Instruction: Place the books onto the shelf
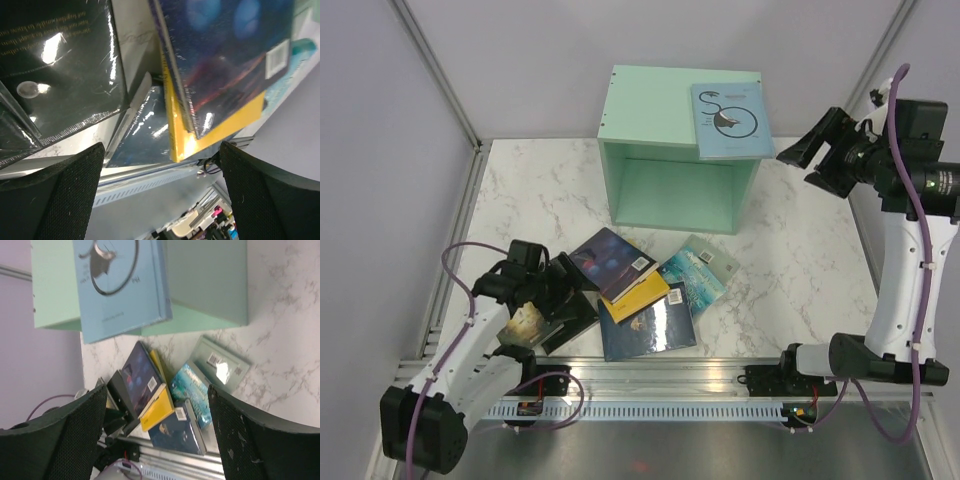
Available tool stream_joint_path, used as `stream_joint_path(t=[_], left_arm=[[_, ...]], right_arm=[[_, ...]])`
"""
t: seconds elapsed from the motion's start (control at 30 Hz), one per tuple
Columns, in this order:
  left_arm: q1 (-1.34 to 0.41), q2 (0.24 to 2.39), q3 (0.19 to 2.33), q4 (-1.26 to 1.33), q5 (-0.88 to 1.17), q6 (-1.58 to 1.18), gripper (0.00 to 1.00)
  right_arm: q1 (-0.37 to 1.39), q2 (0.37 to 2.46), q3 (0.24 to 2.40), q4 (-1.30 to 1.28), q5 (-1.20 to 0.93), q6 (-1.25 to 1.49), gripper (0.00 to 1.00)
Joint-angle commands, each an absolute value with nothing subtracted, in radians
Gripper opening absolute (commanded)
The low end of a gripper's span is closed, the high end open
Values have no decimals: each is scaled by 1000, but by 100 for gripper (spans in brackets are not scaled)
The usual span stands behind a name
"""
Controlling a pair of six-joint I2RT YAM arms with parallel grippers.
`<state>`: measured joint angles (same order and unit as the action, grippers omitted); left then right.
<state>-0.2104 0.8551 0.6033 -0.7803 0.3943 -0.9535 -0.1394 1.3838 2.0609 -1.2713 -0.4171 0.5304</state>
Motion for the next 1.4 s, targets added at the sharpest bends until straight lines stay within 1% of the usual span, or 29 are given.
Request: stream_joint_path(t=[0.0,0.03,0.13,0.33,0.47,0.63,0.77,0.9,0.93,0.97,1.0,1.03,1.07,1.17,1.2,1.37], left_arm=[[-277,891,560,-667,304,-1044,98],[-307,905,551,-649,292,-1064,98],[-321,928,514,-574,246,-1112,98],[-319,1032,549,-482,150,-1120,100],[-319,1071,583,-437,85,-1120,100],[-318,1225,604,-371,71,-1130,100],[-318,1318,591,-228,61,-1163,100],[-318,1434,610,-143,67,-1164,99],[-318,1456,620,-129,71,-1161,97],[-318,1492,621,-117,80,-1160,92],[-318,1506,623,-98,81,-1158,78],[-319,1522,621,-92,84,-1157,69],[-319,1520,618,-86,84,-1154,51],[-316,1482,604,-100,83,-1141,21],[-316,1465,603,-110,81,-1135,16],[-299,1336,617,-267,51,-1054,8]], right_arm=[[-132,1310,1924,-1235,-485,577,84],[-130,1289,1861,-1232,-489,575,84],[-123,1212,1777,-1235,-491,572,84],[-106,1092,1674,-1244,-509,566,84],[-104,1039,1632,-1247,-509,561,84],[-106,1011,1614,-1273,-505,543,84],[-104,1005,1611,-1296,-496,529,84],[-104,1000,1597,-1322,-476,512,84],[-104,1000,1592,-1330,-471,509,84],[-106,999,1592,-1338,-463,505,84],[-104,999,1588,-1339,-459,502,84],[-104,999,1586,-1342,-453,499,84],[-104,999,1583,-1348,-449,494,84],[-106,1002,1580,-1350,-440,489,84],[-106,1002,1578,-1350,-439,488,84],[-104,1005,1572,-1347,-433,476,84]])
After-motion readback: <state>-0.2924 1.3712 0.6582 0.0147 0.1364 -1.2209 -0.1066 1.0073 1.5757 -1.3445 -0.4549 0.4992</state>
